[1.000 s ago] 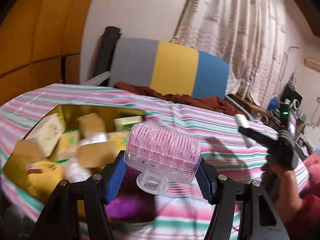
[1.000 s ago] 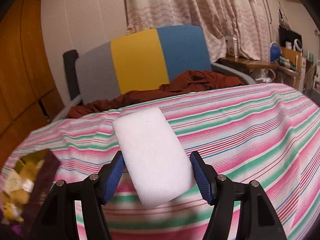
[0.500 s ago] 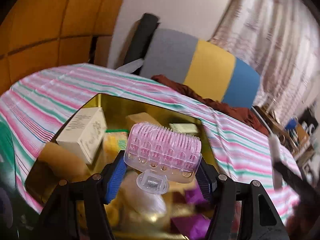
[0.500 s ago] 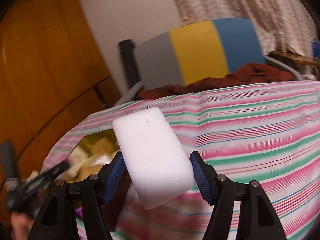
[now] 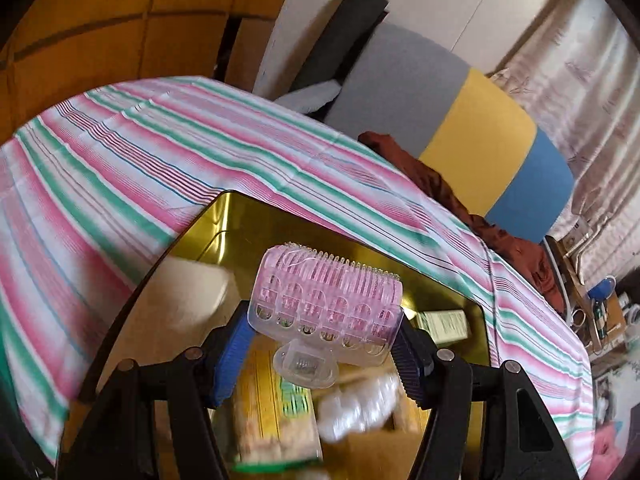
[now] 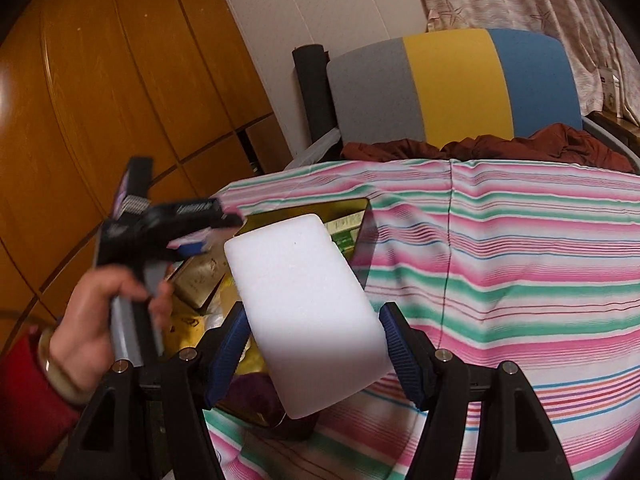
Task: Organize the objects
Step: 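Carry the pink roller and white sponge to the gold tray and release both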
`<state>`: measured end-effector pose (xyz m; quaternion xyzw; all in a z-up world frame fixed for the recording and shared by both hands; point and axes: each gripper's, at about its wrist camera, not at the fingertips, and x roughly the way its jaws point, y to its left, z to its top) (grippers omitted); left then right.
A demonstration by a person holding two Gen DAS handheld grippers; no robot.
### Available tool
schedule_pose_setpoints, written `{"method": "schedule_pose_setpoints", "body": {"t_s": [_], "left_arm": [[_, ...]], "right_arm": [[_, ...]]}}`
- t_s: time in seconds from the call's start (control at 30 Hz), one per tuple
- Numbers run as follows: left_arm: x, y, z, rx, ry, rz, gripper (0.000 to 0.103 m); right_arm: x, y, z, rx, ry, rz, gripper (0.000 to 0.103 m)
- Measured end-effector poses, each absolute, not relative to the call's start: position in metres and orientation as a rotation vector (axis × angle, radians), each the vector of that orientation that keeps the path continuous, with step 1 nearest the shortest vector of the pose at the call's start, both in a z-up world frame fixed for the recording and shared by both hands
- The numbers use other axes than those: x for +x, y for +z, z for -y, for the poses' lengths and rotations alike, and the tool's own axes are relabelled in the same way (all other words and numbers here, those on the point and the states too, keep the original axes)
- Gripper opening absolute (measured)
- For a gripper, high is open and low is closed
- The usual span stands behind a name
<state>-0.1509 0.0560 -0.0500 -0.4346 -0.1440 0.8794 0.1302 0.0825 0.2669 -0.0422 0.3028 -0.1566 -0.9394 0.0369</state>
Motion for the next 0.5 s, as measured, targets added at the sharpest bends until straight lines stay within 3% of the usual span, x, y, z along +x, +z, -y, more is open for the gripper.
{"method": "schedule_pose_setpoints", "body": {"t_s": [0.3,0.37,0.5], "left_arm": [[-0.183,-0.063,-0.064,-1.318,2.563,0.406,0.066],[-0.185,-0.063,-0.066,-1.315,2.557,0.418,0.070],[-0.184,-0.057,-0.064,-1.276,2.524,0.479,0.090]], "right_arm": [[0.079,-0.044,-0.257,0.943,-2.852,0.457,0.067],[0.079,-0.044,-0.256,0.940,-2.850,0.444,0.067],[0.081,-0.043,-0.255,0.939,-2.846,0.452,0.067]]}}
